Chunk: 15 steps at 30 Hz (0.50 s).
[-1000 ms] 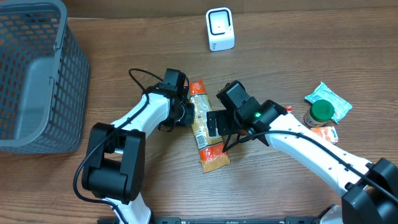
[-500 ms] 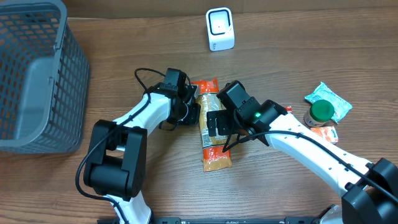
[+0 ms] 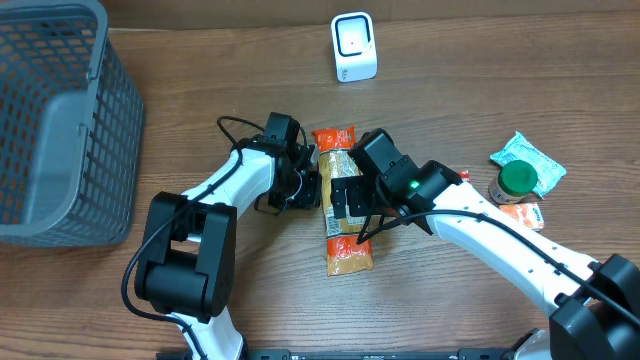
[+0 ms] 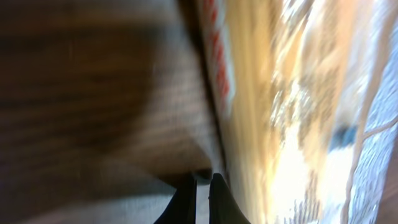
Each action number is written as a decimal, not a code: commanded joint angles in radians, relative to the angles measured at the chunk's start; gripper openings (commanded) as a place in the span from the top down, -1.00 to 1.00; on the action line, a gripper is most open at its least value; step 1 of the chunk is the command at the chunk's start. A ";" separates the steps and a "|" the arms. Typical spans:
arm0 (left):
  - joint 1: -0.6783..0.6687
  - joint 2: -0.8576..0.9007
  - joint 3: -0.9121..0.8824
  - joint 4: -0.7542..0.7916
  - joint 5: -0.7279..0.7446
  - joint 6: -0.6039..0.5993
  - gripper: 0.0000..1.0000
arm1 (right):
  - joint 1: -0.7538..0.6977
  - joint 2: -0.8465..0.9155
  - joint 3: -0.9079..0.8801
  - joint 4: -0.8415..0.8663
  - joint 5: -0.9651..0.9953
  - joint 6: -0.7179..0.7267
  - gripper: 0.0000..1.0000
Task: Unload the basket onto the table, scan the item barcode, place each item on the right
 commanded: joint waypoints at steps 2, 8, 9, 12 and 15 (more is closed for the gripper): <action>0.001 0.017 -0.013 -0.040 -0.124 -0.051 0.92 | -0.001 -0.005 0.000 0.021 -0.005 0.007 -1.00; 0.045 0.016 -0.012 -0.051 -0.219 -0.104 0.92 | -0.014 -0.004 0.069 -0.015 -0.032 0.004 -1.00; 0.060 0.016 -0.012 -0.056 -0.219 -0.111 0.92 | -0.019 -0.003 0.097 -0.043 -0.032 0.007 -1.00; 0.132 0.015 -0.005 -0.071 -0.217 -0.134 0.92 | -0.027 0.010 0.191 -0.119 -0.031 0.006 -1.00; 0.217 0.015 -0.002 -0.073 -0.214 -0.132 0.92 | -0.027 0.048 0.282 -0.176 -0.031 0.003 -1.00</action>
